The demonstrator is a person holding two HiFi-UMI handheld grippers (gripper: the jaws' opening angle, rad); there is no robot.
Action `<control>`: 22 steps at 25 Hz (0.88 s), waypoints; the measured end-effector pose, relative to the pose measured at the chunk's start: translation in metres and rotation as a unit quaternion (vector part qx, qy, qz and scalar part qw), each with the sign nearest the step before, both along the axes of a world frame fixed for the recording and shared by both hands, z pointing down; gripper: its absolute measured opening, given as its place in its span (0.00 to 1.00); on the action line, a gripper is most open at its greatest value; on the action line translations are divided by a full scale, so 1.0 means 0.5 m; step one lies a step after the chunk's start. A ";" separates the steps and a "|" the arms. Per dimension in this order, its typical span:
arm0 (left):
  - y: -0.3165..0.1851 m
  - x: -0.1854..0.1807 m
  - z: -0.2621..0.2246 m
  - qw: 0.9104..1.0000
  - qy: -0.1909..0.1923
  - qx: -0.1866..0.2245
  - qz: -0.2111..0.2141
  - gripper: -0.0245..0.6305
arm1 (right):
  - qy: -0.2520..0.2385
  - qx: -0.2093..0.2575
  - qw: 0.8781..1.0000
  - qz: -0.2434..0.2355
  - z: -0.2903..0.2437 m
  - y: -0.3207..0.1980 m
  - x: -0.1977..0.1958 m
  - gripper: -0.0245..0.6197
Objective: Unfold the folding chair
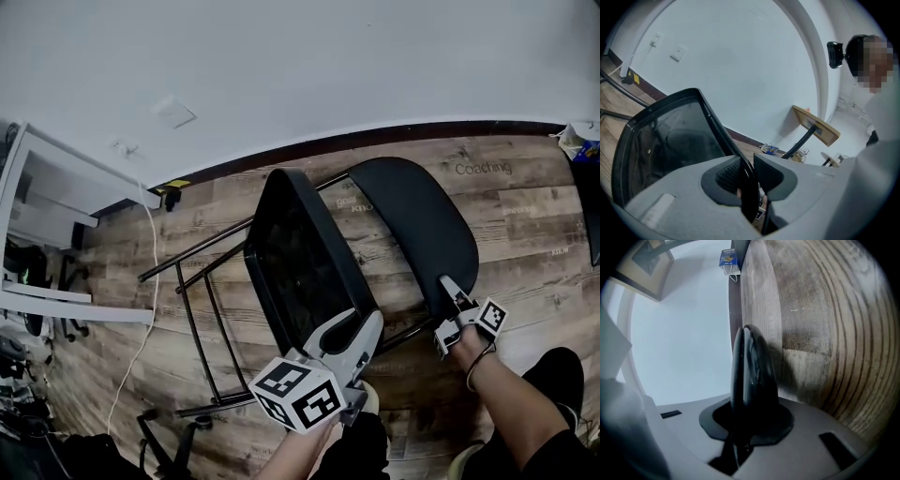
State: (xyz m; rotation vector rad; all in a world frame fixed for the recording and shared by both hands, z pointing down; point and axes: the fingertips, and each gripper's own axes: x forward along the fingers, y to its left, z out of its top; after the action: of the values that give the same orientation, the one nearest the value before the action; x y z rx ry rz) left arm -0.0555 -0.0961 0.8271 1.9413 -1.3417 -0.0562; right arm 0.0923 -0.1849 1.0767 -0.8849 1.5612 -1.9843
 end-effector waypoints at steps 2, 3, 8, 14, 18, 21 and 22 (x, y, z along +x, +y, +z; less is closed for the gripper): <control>-0.003 -0.005 -0.019 1.000 0.007 -0.004 0.003 0.17 | 0.002 0.001 1.000 0.004 -0.024 0.008 0.006 0.11; -0.003 -0.008 -0.032 1.000 0.012 -0.004 0.003 0.17 | 0.006 0.001 1.000 0.004 -0.038 0.011 0.008 0.11; 0.003 -0.021 -0.123 0.999 0.050 0.015 -0.008 0.17 | 0.036 0.035 0.999 -0.014 -0.152 -0.016 0.015 0.10; 0.012 -0.084 -0.291 0.995 0.083 0.043 -0.031 0.17 | 0.086 0.095 0.991 -0.039 -0.409 -0.058 -0.018 0.10; 0.042 -0.131 -0.385 0.994 0.089 0.042 -0.040 0.17 | 0.122 0.118 0.983 -0.068 -0.575 -0.029 -0.054 0.10; 0.058 -0.148 -0.452 0.993 0.101 0.037 -0.042 0.17 | 0.143 0.130 0.979 -0.071 -0.698 -0.007 -0.073 0.10; 0.064 -0.149 -0.474 0.993 0.107 0.032 -0.043 0.17 | 0.152 0.130 0.977 -0.071 -0.738 0.002 -0.075 0.10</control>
State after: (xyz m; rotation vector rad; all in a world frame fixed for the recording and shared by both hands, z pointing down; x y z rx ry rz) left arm -0.1300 -0.0642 0.5901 1.8706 -1.2919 -0.3442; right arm 0.0550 -0.1837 0.7075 -1.0283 2.0534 -1.7395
